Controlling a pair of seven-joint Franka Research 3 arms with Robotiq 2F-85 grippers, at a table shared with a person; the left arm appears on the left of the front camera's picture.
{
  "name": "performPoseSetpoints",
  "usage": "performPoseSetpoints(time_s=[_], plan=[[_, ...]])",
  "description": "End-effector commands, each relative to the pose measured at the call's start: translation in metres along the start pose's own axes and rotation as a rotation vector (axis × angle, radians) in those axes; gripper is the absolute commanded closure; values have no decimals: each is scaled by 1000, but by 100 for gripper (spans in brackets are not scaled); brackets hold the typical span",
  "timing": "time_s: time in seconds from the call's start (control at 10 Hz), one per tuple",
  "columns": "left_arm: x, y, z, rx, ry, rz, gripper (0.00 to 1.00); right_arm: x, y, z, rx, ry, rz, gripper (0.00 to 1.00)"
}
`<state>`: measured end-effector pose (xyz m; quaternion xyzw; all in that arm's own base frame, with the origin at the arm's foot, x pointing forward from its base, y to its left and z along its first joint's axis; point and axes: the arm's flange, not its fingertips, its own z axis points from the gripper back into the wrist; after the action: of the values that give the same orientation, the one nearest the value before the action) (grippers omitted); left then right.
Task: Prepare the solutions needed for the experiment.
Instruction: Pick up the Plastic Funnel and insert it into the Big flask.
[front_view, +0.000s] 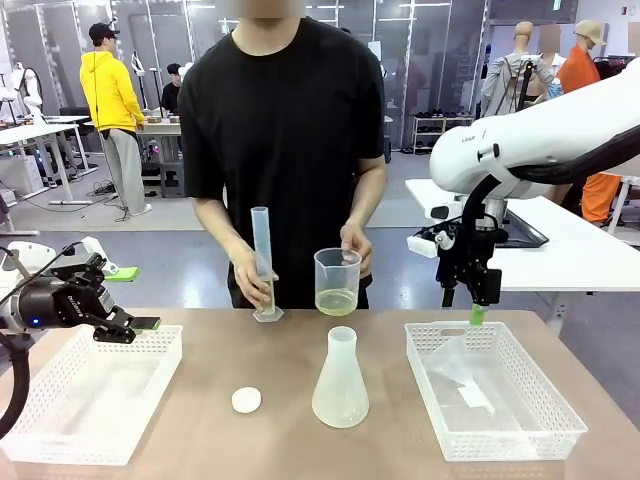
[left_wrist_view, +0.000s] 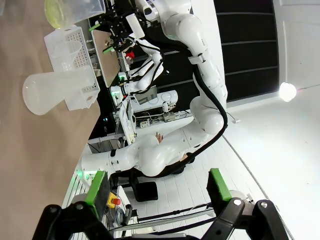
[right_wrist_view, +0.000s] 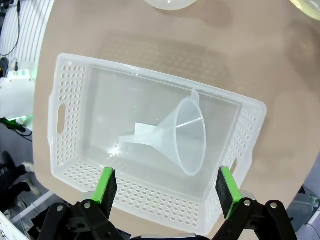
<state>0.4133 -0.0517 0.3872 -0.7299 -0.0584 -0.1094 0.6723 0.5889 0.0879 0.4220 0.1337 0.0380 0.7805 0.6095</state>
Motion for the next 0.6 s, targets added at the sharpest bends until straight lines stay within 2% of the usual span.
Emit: performPoseSetpoints(time_s=[0.0,0.5], plan=[[1,-2,-1,-15,-4,-3,0,1,-5,-14,44,39,-14,0],[1,-2,-1,-15,-4,-3,0,-4,-18,-58,132,29,13,0]])
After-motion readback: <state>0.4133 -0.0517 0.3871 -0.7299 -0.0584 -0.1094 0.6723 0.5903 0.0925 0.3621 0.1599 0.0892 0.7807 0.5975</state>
